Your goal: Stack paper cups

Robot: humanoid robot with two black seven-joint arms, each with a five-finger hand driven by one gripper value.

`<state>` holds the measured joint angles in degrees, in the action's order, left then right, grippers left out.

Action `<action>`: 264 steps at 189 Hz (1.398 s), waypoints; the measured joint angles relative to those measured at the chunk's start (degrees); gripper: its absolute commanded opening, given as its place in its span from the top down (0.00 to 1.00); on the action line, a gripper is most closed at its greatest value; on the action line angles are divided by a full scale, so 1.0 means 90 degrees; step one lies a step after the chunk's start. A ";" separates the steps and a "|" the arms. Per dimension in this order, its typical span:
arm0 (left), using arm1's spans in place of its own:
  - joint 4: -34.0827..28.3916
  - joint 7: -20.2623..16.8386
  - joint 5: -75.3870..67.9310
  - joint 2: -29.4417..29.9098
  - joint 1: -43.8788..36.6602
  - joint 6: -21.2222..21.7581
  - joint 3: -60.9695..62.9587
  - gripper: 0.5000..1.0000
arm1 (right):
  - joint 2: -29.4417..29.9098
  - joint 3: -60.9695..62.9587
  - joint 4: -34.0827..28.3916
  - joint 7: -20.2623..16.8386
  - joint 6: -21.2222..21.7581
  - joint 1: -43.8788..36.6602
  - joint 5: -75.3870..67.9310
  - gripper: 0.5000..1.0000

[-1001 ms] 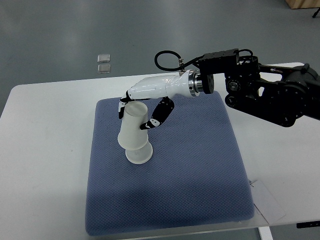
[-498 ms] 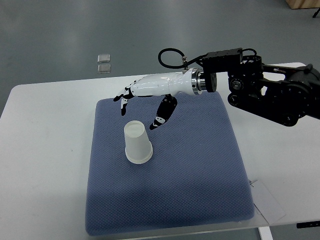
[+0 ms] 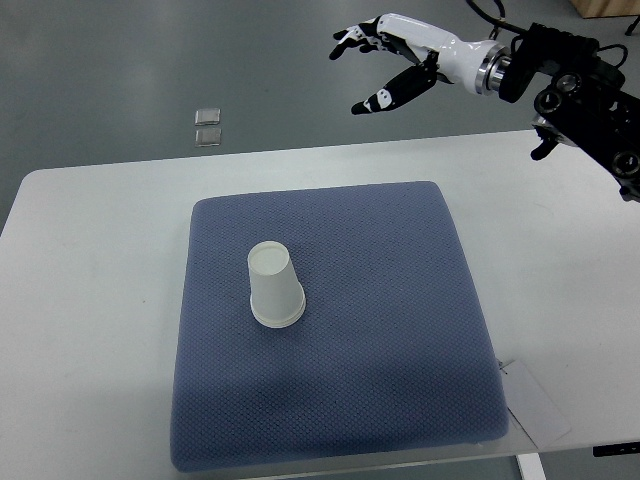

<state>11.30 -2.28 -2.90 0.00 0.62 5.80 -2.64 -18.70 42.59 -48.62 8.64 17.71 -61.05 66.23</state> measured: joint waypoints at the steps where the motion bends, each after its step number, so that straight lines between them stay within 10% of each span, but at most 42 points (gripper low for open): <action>1: 0.0000 0.0000 0.0000 0.0000 0.0000 0.0000 0.0000 0.00 | 0.0003 0.0018 0.0029 -0.0014 -0.0013 0.0007 -0.0032 0.17; 82: 0.0004 0.0000 0.0000 0.0000 0.0000 0.0000 0.0000 0.00 | 0.0211 0.0201 0.0729 -0.1007 -0.1948 0.1061 -0.2900 0.17; 264: 0.0003 0.0000 0.0000 0.0000 0.0000 0.0000 0.0000 0.00 | 0.0156 0.0249 0.1154 -0.0920 -0.2093 0.1672 -0.4010 0.17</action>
<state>11.32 -2.29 -2.90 0.00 0.61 5.80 -2.64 -17.29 44.83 -38.24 0.35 -1.13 -46.01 30.15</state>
